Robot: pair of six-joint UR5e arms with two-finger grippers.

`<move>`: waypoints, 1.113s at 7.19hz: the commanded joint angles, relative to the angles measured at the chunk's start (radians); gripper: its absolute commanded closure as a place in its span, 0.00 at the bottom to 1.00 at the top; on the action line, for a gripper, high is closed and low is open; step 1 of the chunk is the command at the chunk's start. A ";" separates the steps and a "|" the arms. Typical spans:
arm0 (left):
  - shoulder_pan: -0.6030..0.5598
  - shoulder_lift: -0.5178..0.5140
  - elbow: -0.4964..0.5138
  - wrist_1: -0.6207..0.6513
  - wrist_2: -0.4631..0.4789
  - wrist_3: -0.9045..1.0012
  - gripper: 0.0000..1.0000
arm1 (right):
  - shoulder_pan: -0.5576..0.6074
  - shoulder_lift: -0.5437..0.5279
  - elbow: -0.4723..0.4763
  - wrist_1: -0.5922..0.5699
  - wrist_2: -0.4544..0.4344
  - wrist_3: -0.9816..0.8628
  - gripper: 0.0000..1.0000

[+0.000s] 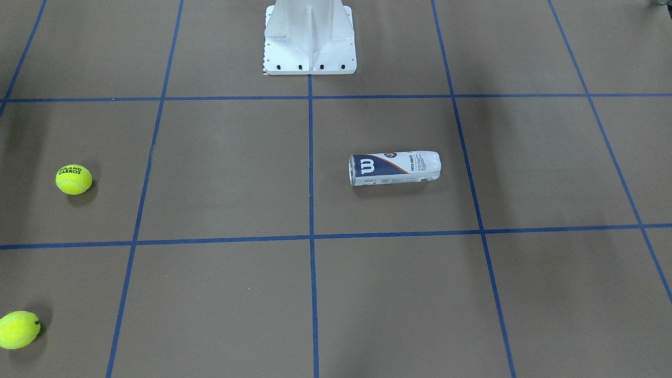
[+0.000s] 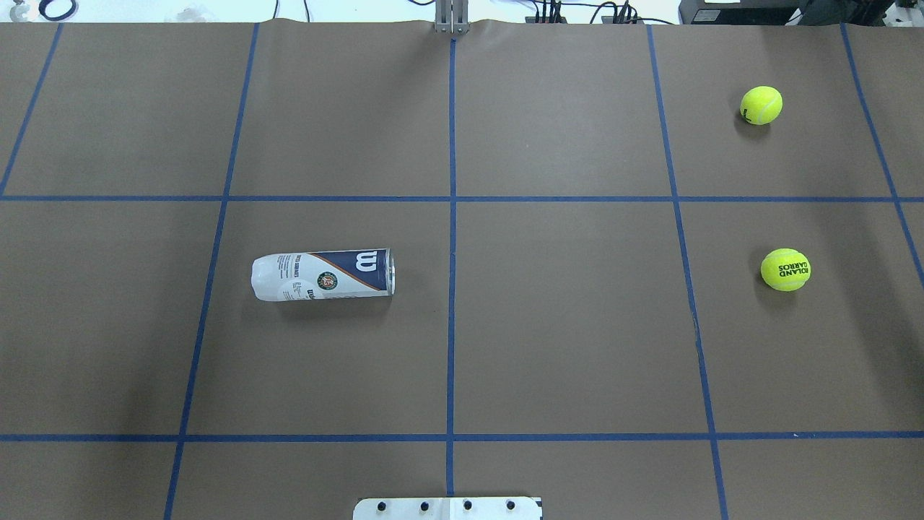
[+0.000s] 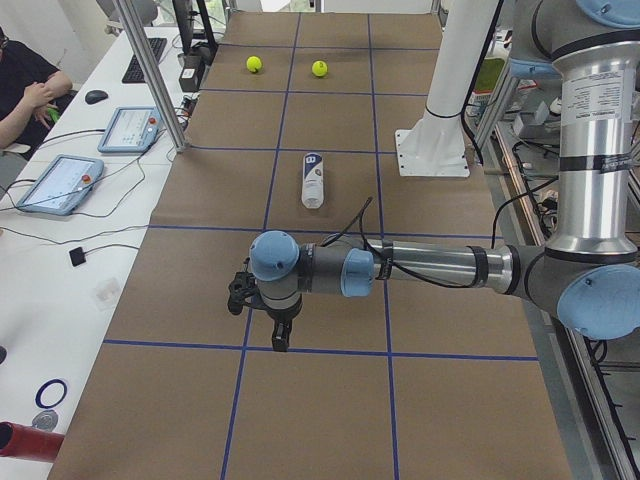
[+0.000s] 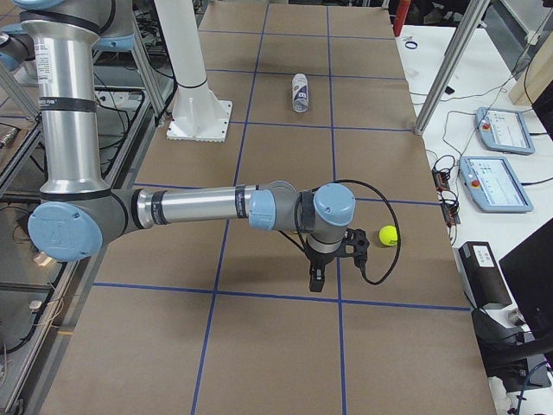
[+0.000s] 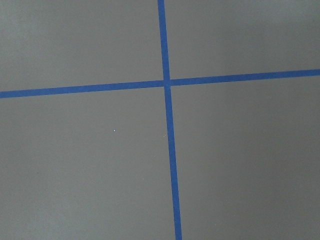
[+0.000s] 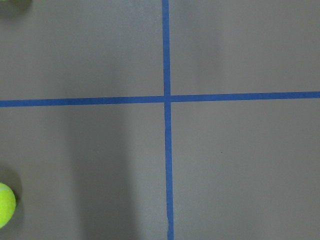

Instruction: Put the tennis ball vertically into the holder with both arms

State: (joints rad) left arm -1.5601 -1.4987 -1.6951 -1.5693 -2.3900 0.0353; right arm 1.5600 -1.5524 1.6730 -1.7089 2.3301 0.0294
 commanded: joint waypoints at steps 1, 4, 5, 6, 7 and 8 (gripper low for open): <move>0.000 0.000 0.003 -0.002 0.000 0.002 0.00 | 0.000 0.000 0.001 0.000 0.002 -0.002 0.01; 0.002 -0.021 0.000 -0.002 0.011 0.002 0.00 | 0.000 0.006 0.002 0.000 0.009 -0.002 0.01; 0.000 -0.050 -0.011 -0.015 0.006 0.002 0.00 | 0.000 0.009 0.002 0.002 0.008 -0.002 0.01; 0.002 -0.092 -0.050 -0.044 0.008 0.003 0.01 | 0.000 0.009 0.001 0.002 0.008 -0.003 0.01; 0.008 -0.124 -0.093 -0.072 0.005 -0.001 0.00 | 0.000 0.006 0.001 0.002 0.008 -0.002 0.01; 0.071 -0.188 -0.119 -0.092 -0.003 -0.017 0.00 | 0.000 0.008 0.004 0.002 0.009 0.000 0.01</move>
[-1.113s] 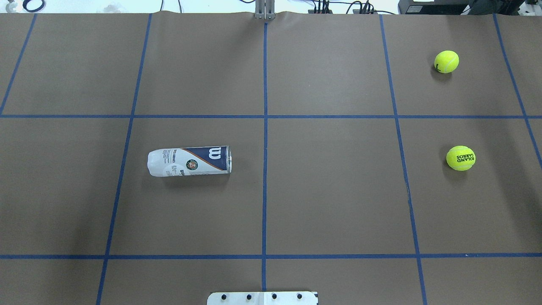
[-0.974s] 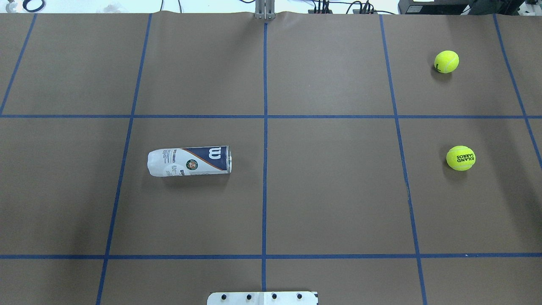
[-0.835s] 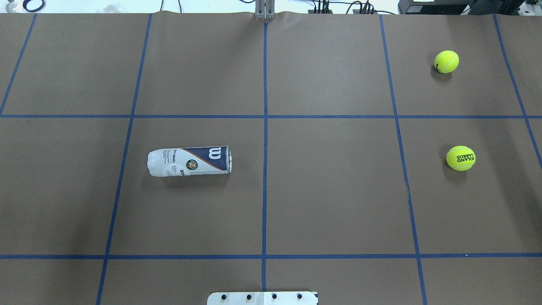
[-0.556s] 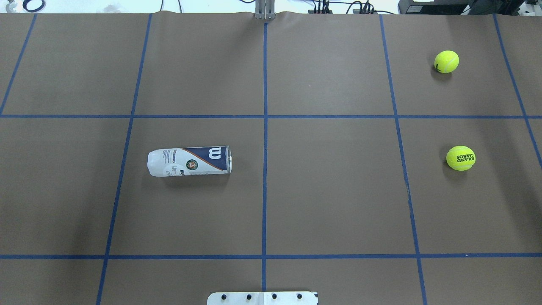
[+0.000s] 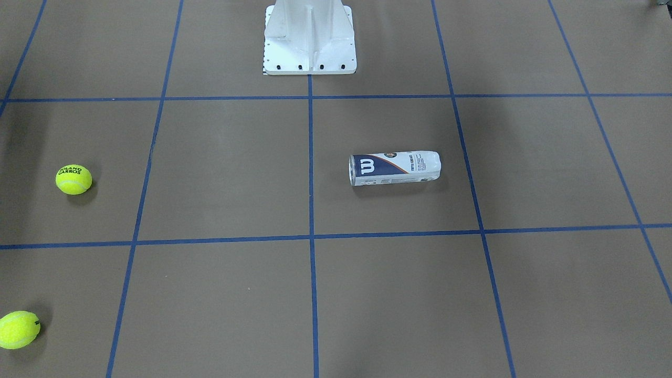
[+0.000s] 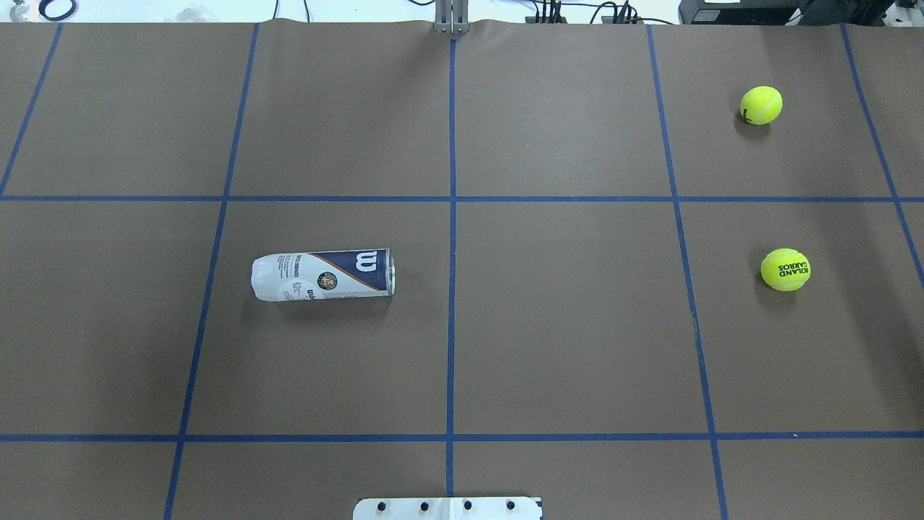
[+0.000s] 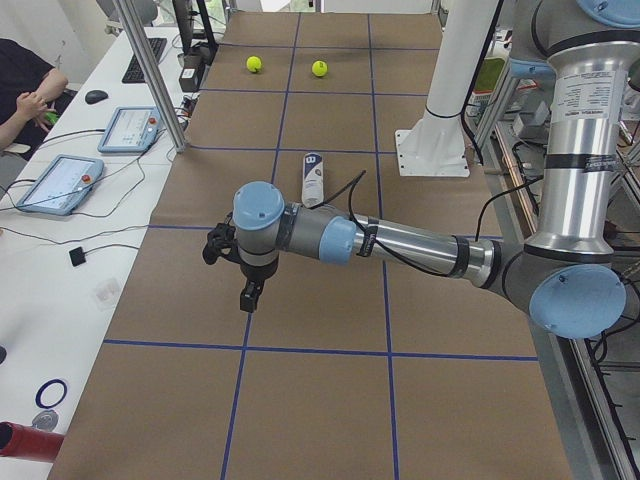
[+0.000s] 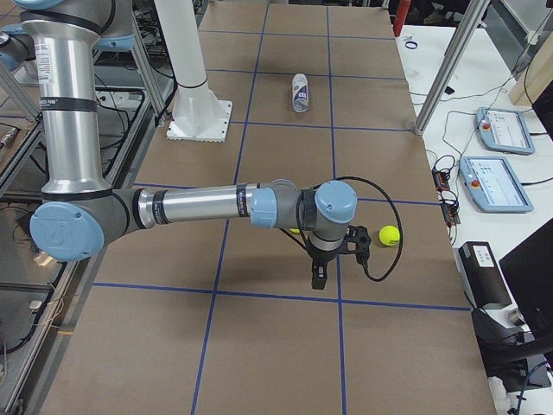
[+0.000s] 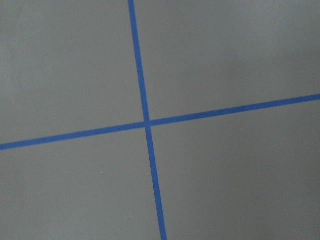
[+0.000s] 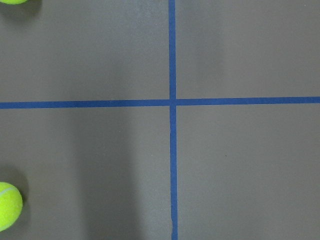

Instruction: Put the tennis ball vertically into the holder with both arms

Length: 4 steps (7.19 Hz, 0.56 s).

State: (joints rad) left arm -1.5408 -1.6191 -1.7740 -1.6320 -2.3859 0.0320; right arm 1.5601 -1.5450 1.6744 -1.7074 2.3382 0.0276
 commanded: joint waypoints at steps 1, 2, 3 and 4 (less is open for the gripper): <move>0.127 -0.093 -0.047 -0.063 -0.048 -0.071 0.00 | 0.000 0.000 0.008 0.000 0.001 0.002 0.01; 0.221 -0.163 -0.073 -0.072 -0.041 -0.089 0.00 | 0.000 0.000 0.008 0.000 0.006 0.002 0.01; 0.352 -0.273 -0.064 -0.071 -0.023 -0.087 0.00 | 0.000 0.002 0.011 0.000 0.006 0.000 0.01; 0.396 -0.348 -0.064 -0.072 0.023 -0.081 0.00 | 0.000 0.003 0.025 0.000 0.006 0.000 0.01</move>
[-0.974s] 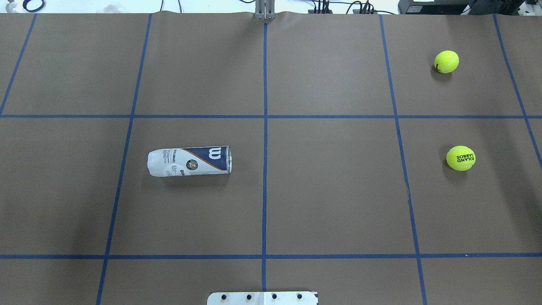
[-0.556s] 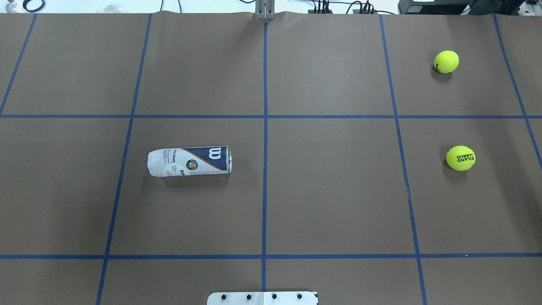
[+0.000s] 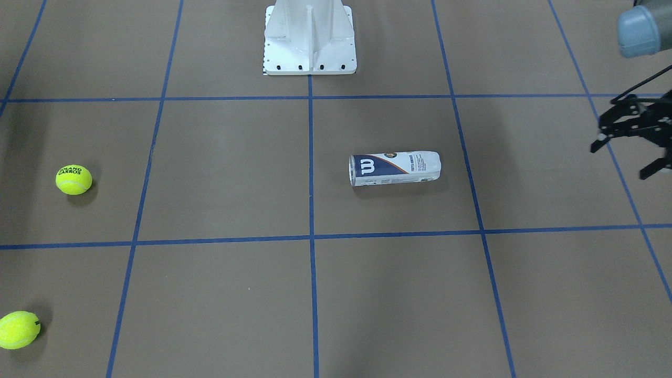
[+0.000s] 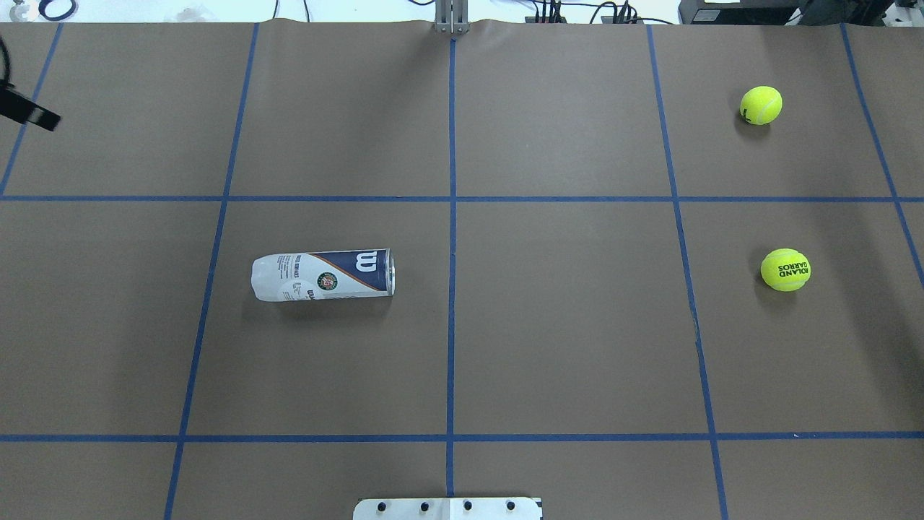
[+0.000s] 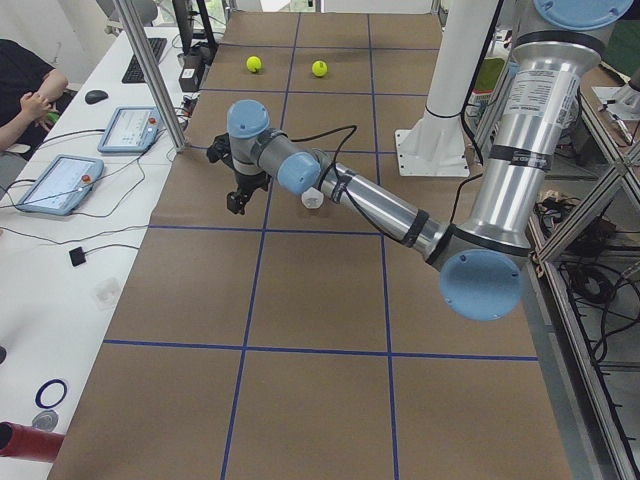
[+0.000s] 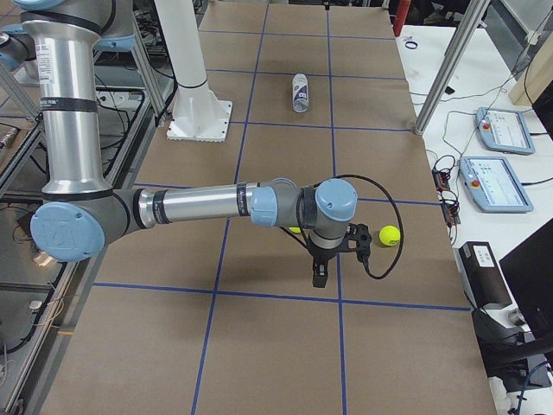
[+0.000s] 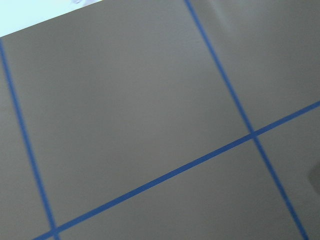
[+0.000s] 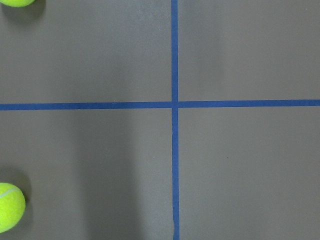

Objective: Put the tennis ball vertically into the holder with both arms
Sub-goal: 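Reach the left gripper down to the lying Wilson can and grasp it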

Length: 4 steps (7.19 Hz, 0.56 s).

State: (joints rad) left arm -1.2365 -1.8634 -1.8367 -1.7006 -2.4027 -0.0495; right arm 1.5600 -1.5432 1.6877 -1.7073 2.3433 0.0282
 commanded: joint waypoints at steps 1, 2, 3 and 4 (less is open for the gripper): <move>0.168 -0.172 -0.003 -0.001 0.049 0.000 0.01 | 0.000 0.003 0.018 0.000 0.001 -0.001 0.01; 0.283 -0.219 0.002 0.001 0.075 0.000 0.02 | 0.000 0.003 0.026 0.000 0.001 0.001 0.01; 0.398 -0.277 -0.001 0.002 0.261 -0.006 0.01 | 0.000 0.003 0.030 0.000 0.001 0.001 0.01; 0.510 -0.301 0.000 0.003 0.428 -0.006 0.01 | -0.002 0.003 0.030 0.000 0.001 0.001 0.01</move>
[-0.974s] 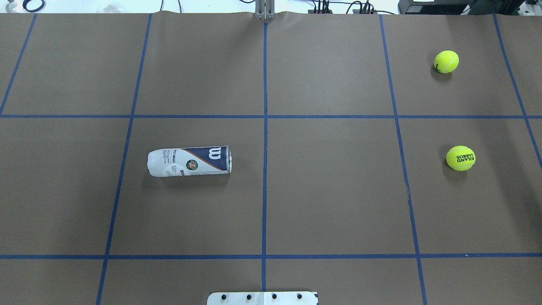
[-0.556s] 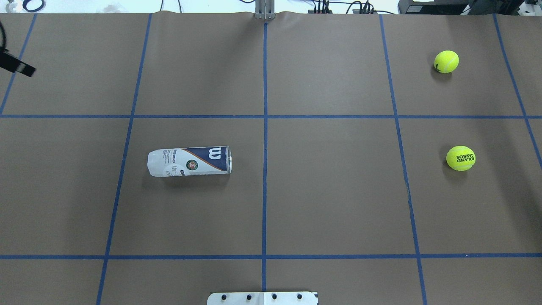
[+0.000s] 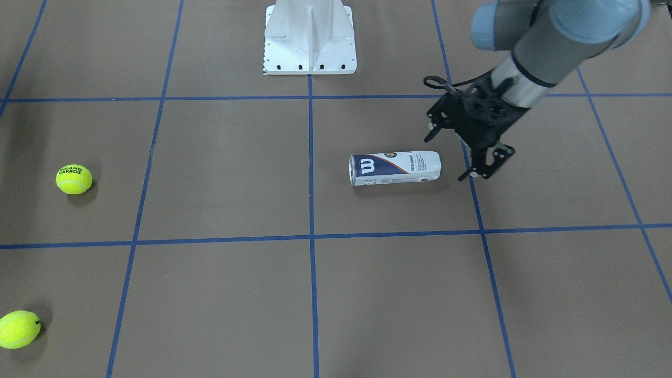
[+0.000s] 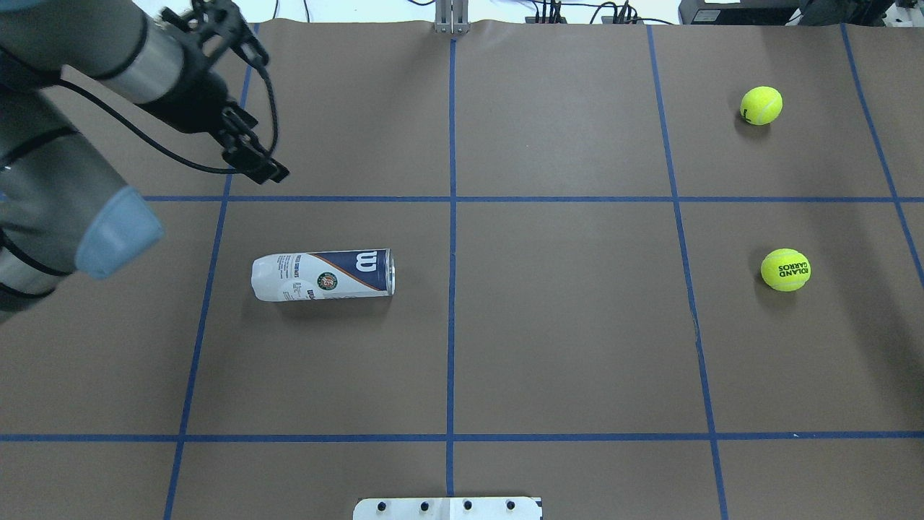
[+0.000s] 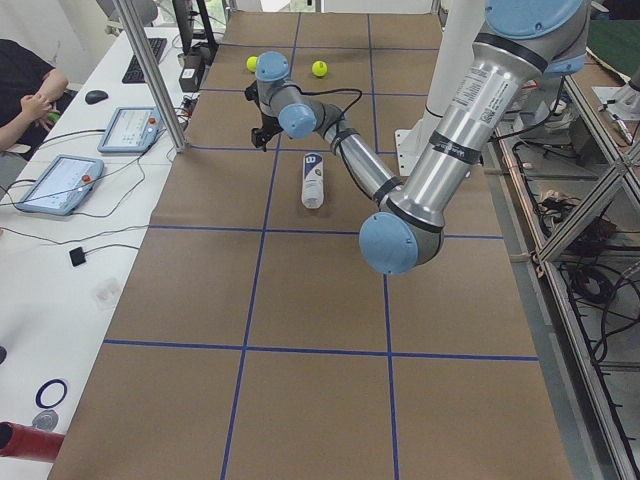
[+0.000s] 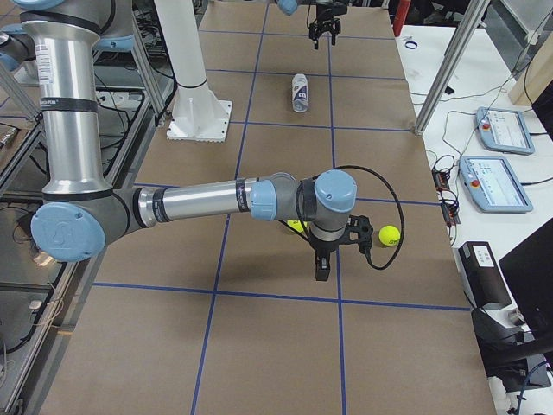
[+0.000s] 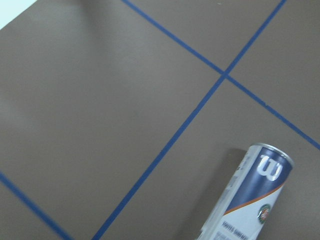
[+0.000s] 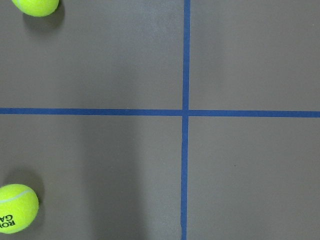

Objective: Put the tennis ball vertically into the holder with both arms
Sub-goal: 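Reach the left gripper down to the lying Wilson can and grasp it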

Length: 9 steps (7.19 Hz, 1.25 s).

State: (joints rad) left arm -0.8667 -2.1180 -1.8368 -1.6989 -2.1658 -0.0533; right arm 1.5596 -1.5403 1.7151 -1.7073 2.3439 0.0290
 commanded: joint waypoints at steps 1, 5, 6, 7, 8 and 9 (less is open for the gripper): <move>0.199 -0.045 0.004 0.001 0.234 0.010 0.01 | -0.001 0.000 0.003 0.000 0.000 0.000 0.01; 0.273 -0.051 0.095 -0.001 0.254 0.222 0.01 | -0.001 0.000 0.003 0.000 0.000 0.002 0.01; 0.300 -0.069 0.115 -0.001 0.321 0.246 0.01 | -0.001 0.000 0.003 0.000 0.000 0.002 0.01; 0.327 -0.101 0.158 -0.002 0.372 0.248 0.01 | -0.001 0.000 0.003 0.000 0.000 0.002 0.01; 0.342 -0.123 0.184 -0.002 0.391 0.248 0.01 | -0.001 0.000 0.001 0.000 0.000 0.000 0.01; 0.347 -0.126 0.191 -0.002 0.393 0.250 0.01 | -0.001 0.000 0.001 0.000 0.000 0.002 0.01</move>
State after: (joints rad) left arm -0.5334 -2.2295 -1.6664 -1.7009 -1.7903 0.1934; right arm 1.5585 -1.5401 1.7173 -1.7073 2.3439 0.0301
